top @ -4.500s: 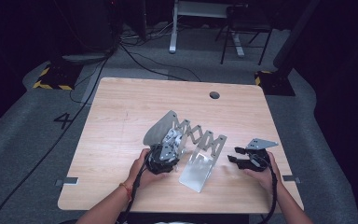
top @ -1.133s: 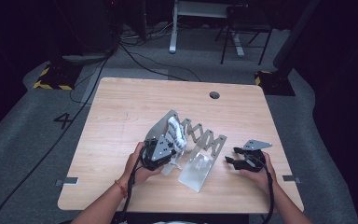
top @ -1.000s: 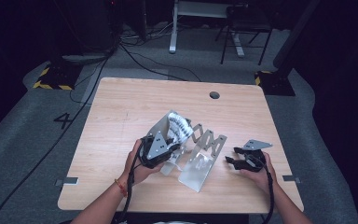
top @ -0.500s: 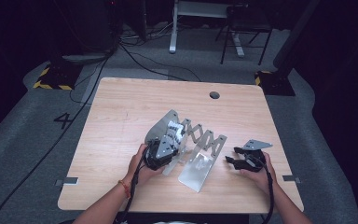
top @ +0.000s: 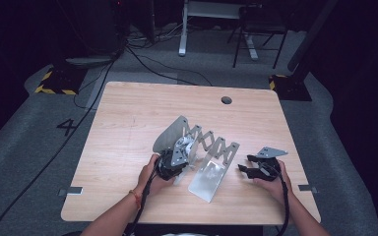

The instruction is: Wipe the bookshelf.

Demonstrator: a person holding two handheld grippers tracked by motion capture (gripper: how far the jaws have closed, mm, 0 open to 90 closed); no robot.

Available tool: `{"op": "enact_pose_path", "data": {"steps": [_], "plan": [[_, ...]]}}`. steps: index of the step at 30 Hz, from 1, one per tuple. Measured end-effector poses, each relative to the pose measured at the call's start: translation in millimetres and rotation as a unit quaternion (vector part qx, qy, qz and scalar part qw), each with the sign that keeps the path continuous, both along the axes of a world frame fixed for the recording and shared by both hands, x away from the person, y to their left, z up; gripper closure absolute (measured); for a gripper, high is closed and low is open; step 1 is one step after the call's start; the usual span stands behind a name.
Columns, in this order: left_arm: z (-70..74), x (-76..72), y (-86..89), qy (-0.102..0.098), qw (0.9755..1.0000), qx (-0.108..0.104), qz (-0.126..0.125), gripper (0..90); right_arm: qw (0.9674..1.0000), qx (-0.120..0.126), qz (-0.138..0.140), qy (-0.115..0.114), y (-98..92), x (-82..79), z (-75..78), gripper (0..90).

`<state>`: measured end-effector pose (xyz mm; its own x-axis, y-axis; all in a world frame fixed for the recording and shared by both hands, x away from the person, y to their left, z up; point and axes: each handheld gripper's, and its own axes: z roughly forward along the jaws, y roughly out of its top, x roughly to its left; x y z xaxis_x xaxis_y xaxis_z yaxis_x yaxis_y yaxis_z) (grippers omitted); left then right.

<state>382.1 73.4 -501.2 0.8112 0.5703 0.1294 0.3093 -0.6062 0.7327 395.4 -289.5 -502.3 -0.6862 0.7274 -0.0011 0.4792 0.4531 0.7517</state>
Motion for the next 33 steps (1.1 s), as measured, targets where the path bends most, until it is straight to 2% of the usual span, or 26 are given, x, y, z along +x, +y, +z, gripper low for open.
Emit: {"op": "enact_pose_path", "data": {"steps": [4,10,13,15,17,18,20,21,23,25,26,28,29,31,33], "plan": [[2.8,-2.7,4.9,0.018,0.9998,0.004,-0.011,77.7,1.0000,-0.001,0.000,0.000,0.0,-0.1,0.1,39.5],[9.6,-16.0,17.2,0.037,0.9979,0.035,-0.040,77.9,1.0000,0.000,-0.001,0.001,-0.3,-0.2,0.1,39.5],[10.6,-20.8,26.7,0.048,0.9974,0.035,-0.041,78.0,1.0000,0.001,-0.002,0.001,-0.3,-0.3,0.1,39.5],[12.7,-26.4,35.5,0.049,0.9971,0.044,-0.038,77.9,1.0000,0.001,-0.002,0.001,-0.4,-0.2,0.2,39.5],[14.6,-30.7,43.1,0.048,0.9982,0.029,-0.021,77.8,1.0000,0.000,-0.002,0.002,-0.6,-0.2,0.2,39.6],[17.9,-32.4,46.8,0.042,0.9988,0.019,-0.012,77.9,1.0000,0.000,-0.002,0.002,-0.6,-0.2,0.3,39.5],[30.6,-35.0,50.4,0.014,0.9999,0.001,0.004,77.9,1.0000,-0.001,-0.002,0.001,-1.0,0.2,0.3,39.6],[40.9,-35.1,52.6,-0.003,0.9998,-0.019,0.012,77.9,1.0000,0.000,-0.003,0.001,-1.1,0.3,0.3,39.6],[56.7,-35.8,54.6,-0.027,0.9986,-0.039,0.024,78.0,1.0000,-0.001,-0.004,0.001,-1.0,0.3,0.4,39.5],[72.3,-36.8,57.6,-0.042,0.9960,-0.072,0.034,78.0,1.0000,-0.001,-0.004,0.001,-1.0,0.3,0.3,39.5],[80.3,-38.1,58.7,-0.053,0.9945,-0.080,0.040,77.9,1.0000,0.001,-0.004,0.001,-1.4,0.4,0.3,39.7],[93.2,-40.2,61.5,-0.075,0.9908,-0.100,0.051,77.9,0.9999,0.009,-0.005,0.003,-3.4,1.3,0.0,39.8],[100.4,-41.9,63.7,-0.088,0.9879,-0.114,0.057,78.0,0.9999,0.011,-0.004,0.005,-4.0,1.5,0.0,39.8],[107.5,-43.7,66.2,-0.108,0.9851,-0.117,0.064,78.0,0.9999,0.010,-0.005,0.005,-4.4,1.4,0.1,39.7],[109.8,-43.7,69.4,-0.118,0.9836,-0.118,0.069,78.0,0.9999,0.007,-0.006,0.003,-3.6,1.1,0.1,39.6]]}}
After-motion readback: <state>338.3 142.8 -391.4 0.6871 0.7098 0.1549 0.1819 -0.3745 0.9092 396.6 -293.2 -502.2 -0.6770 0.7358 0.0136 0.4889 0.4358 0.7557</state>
